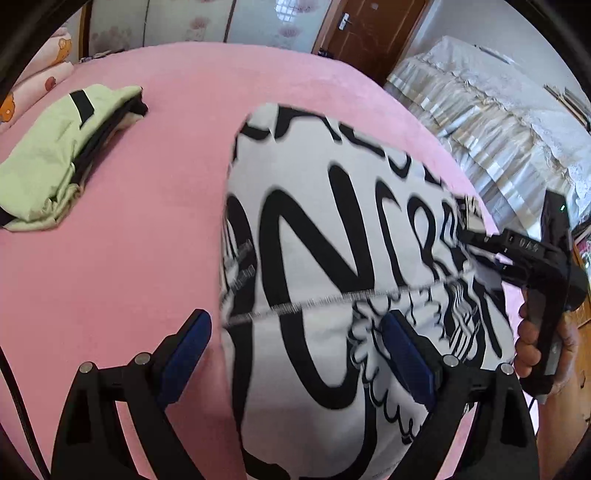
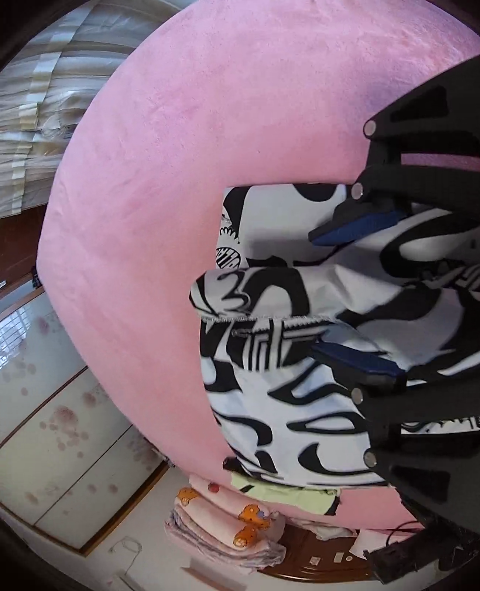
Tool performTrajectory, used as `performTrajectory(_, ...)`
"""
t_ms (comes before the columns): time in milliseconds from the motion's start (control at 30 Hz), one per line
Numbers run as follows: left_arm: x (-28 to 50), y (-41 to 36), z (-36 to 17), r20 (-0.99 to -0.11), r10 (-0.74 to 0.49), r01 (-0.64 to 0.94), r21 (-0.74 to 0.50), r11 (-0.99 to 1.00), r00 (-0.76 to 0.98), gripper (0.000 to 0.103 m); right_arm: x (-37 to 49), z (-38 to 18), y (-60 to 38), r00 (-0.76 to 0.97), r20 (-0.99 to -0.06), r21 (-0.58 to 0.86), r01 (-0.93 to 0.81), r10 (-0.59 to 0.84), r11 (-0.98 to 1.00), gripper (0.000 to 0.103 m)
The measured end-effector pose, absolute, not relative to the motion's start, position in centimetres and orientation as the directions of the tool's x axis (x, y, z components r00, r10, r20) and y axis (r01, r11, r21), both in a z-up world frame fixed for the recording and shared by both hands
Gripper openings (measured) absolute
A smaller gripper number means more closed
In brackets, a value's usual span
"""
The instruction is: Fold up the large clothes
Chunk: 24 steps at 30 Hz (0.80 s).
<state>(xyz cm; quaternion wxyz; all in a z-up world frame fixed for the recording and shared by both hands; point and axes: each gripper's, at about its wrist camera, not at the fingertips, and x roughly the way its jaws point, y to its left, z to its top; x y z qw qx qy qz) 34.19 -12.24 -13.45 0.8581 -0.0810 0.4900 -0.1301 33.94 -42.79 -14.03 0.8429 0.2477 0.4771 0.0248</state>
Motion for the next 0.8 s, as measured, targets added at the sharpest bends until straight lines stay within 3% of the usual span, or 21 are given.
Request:
performTrajectory(67, 35.5, -11.7, -12.6, -0.813, -0.279, 0.122, -0.252, 0.960, 0.510, 0.093, 34.5, -14.4, -44.1, 0.546, -0.782, 0.474, 0.209, 0.300, 0.856, 0.054)
performTrajectory(100, 36.3, -11.5, -12.4, -0.811, -0.272, 0.110, -0.252, 0.961, 0.518, 0.093, 34.8, -14.8, -44.3, 0.548, -0.778, 0.486, 0.215, 0.308, 0.847, 0.047)
performTrajectory(133, 37.4, -11.3, -12.3, -0.812, -0.262, 0.095, -0.250, 0.964, 0.521, 0.092, 35.0, -14.9, -44.4, 0.552, -0.774, 0.489, 0.210, 0.311, 0.846, 0.015)
performTrajectory(167, 38.2, -11.2, -12.4, -0.820, -0.246, 0.078, -0.241, 0.967, 0.517, 0.089, 35.4, -14.8, -44.4, 0.547, -0.775, 0.490, 0.203, 0.317, 0.848, 0.009)
performTrajectory(233, 40.1, -11.2, -12.7, -0.839, -0.259, 0.058, -0.264, 0.963, 0.479, 0.075, 35.4, -13.6, -43.9, 0.559, -0.794, 0.411, 0.203, 0.240, 0.888, 0.005)
performTrajectory(300, 41.2, -11.5, -12.5, -0.837, -0.305, 0.056, -0.315, 0.947, 0.454, 0.070, 35.1, -11.8, -43.6, 0.589, -0.790, 0.348, 0.196, 0.174, 0.917, 0.005)
performTrajectory(533, 41.0, -15.7, -12.6, -0.836, -0.254, 0.129, -0.219, 0.967, 0.486, 0.068, 36.9, -10.3, -44.7, 0.586, -0.808, 0.215, 0.196, 0.061, 0.957, 0.005)
performTrajectory(800, 40.6, -17.0, -14.0, -0.832, -0.168, 0.132, -0.115, 0.985, 0.529, 0.071, 38.2, -14.7, -45.2, 0.491, -0.868, 0.192, 0.204, 0.069, 0.960, 0.007)
